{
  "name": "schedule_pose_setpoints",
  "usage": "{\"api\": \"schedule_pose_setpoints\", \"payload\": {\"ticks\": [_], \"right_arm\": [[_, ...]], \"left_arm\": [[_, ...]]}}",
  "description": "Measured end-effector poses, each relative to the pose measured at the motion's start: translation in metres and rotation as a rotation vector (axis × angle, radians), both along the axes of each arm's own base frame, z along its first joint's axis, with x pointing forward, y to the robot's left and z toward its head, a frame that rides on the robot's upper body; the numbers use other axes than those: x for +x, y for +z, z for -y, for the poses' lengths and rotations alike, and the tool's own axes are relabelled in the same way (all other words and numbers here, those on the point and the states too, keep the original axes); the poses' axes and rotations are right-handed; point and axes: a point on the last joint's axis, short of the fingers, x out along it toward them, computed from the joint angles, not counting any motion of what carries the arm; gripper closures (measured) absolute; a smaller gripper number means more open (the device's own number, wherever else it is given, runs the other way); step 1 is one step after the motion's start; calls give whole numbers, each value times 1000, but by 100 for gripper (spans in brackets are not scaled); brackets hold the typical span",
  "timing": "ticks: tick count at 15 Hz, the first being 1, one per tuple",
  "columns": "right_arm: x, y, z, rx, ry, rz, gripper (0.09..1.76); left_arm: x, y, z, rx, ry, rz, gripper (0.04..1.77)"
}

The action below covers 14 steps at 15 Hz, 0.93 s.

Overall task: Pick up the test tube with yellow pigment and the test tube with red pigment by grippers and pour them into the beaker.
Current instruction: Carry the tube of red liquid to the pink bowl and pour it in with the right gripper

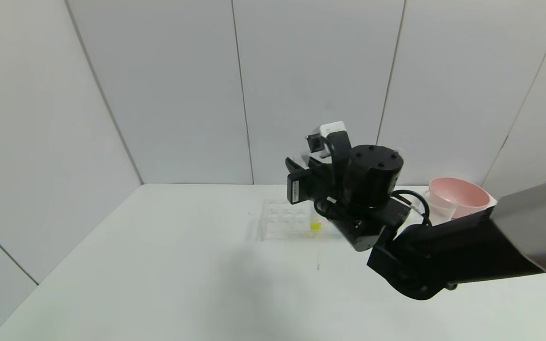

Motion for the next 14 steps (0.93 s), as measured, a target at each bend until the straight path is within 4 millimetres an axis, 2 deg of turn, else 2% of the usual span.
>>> {"api": "schedule_pose_setpoints", "payload": {"ticks": [3,5,9,14], "right_arm": [[-10,26,24,-59,16,-62,133],[-14,43,47,-105,47,-118,133],[-12,80,113,-162,55,-235,133],[-6,118,191,-226,18,-259,133]], "left_arm": [[0,0,0,0,0,0,5],[0,0,0,0,0,0,5],[0,0,0,0,0,0,5],[0,0,0,0,0,0,5]]}}
